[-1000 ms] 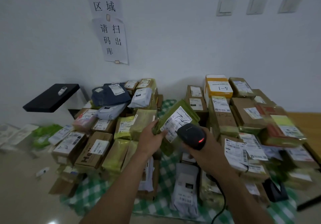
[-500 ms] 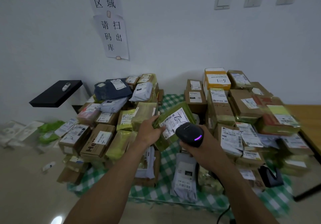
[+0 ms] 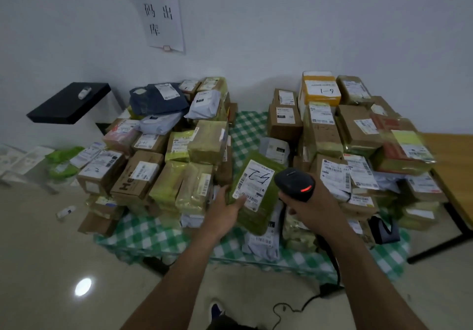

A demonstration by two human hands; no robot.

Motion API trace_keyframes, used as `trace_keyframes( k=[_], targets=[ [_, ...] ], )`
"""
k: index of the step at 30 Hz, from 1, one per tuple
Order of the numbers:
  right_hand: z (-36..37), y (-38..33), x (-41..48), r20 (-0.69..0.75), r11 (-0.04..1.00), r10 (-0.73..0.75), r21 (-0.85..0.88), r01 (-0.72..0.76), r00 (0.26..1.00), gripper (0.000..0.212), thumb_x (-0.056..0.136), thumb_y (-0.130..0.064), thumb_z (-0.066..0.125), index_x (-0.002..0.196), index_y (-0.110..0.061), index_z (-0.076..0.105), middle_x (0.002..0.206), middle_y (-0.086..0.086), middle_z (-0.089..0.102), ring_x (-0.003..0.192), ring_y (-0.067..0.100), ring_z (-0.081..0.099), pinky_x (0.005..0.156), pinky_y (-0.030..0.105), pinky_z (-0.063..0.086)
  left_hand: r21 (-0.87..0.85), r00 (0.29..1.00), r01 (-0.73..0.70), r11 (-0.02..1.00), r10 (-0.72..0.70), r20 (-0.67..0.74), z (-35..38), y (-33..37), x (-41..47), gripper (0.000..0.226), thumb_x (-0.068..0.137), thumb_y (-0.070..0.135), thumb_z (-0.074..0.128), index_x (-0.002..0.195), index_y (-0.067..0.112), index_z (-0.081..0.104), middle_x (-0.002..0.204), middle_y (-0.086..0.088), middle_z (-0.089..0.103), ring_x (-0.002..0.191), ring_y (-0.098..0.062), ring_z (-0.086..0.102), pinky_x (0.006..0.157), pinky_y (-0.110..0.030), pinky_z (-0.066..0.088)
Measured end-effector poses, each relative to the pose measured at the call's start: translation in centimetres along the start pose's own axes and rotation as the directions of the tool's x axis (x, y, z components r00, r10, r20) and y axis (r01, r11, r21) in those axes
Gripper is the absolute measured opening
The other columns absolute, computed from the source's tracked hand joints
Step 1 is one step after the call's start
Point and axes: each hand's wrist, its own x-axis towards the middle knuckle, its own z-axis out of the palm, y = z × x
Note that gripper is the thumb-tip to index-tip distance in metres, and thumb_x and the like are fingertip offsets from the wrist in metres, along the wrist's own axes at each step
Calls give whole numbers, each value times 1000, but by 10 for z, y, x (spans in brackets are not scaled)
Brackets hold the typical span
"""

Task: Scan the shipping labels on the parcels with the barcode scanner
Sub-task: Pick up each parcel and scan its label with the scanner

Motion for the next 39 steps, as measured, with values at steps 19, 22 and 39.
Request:
trace_keyframes(
  k=[19,22,39],
  targets=[
    [19,56,-15,21,989,150,-8,-150,988,49,85,-38,85,127,-31,60,102,-8,75,83,16,76,82,46,63,49,989,124,991,-128,74,92,-99,30,50,107,35,53,151,16,41,141,-6,62,123,-28,63,95,-31,50],
    [25,53,-14,30,993,117,29,-118,993,41,85,-31,86,118,-41,64,102,-13,76,90,10,74,84,47,63,52,982,134,990,-140,130,90,-115,42,60,100,52,56,152,25,41,142,-1,63,122,-23,64,104,-40,53],
    [77,34,11,151,984,69,150,-92,986,64,88,-35,83,142,-28,49,121,-6,65,86,18,74,81,48,63,433,814,6,902,246,-526,-68,-40,17,61,90,29,75,146,20,52,144,-11,49,135,-35,43,110,-48,36]
  ],
)
